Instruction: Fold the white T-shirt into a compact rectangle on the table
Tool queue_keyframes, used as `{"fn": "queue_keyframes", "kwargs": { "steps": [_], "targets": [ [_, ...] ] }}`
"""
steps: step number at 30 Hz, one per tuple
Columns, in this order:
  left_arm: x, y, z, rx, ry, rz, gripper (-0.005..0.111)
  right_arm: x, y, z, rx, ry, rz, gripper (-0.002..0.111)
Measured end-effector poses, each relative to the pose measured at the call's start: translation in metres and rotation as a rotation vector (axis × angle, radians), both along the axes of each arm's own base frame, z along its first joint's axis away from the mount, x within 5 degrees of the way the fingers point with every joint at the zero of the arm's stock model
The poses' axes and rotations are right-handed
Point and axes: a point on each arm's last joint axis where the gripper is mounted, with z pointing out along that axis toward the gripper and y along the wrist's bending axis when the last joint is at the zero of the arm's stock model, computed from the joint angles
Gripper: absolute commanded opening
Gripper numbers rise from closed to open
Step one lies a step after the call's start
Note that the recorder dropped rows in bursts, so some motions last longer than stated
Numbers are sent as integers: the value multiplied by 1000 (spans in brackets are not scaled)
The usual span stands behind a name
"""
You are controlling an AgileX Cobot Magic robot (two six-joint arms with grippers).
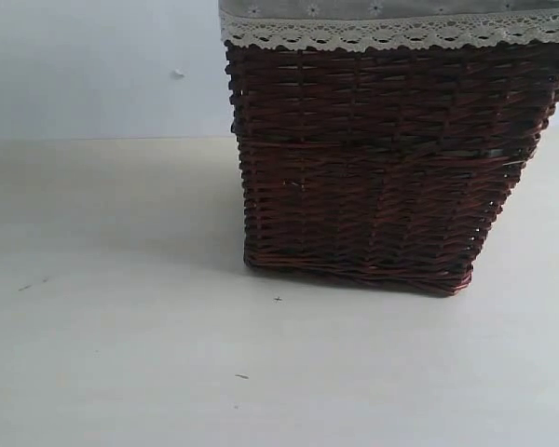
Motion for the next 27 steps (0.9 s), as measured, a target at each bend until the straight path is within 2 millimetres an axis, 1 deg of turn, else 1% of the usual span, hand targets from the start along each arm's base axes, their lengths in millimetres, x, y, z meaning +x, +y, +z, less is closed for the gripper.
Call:
{"fn": "queue_keyframes", "kwargs": {
  "steps": [4,8,12,16,19,21,27],
  "targets": [
    [0,0,0,0,0,0,0,3,3,-9,-43,81,22,0],
    [0,0,0,0,0,0,0,24,8,-28,-94,226,44,0],
    [0,0,0,0,0,0,0,41,19,-54,-168,370,132,0],
    [0,0,0,0,0,0,0,42,23,-78,-212,450,178,0],
    [0,0,0,0,0,0,0,36,24,-97,-229,494,206,0],
    [0,0,0,0,0,0,0,38,27,-117,-250,562,250,0],
    [0,0,0,0,0,0,0,59,38,-183,-373,801,339,0]
  ]
}}
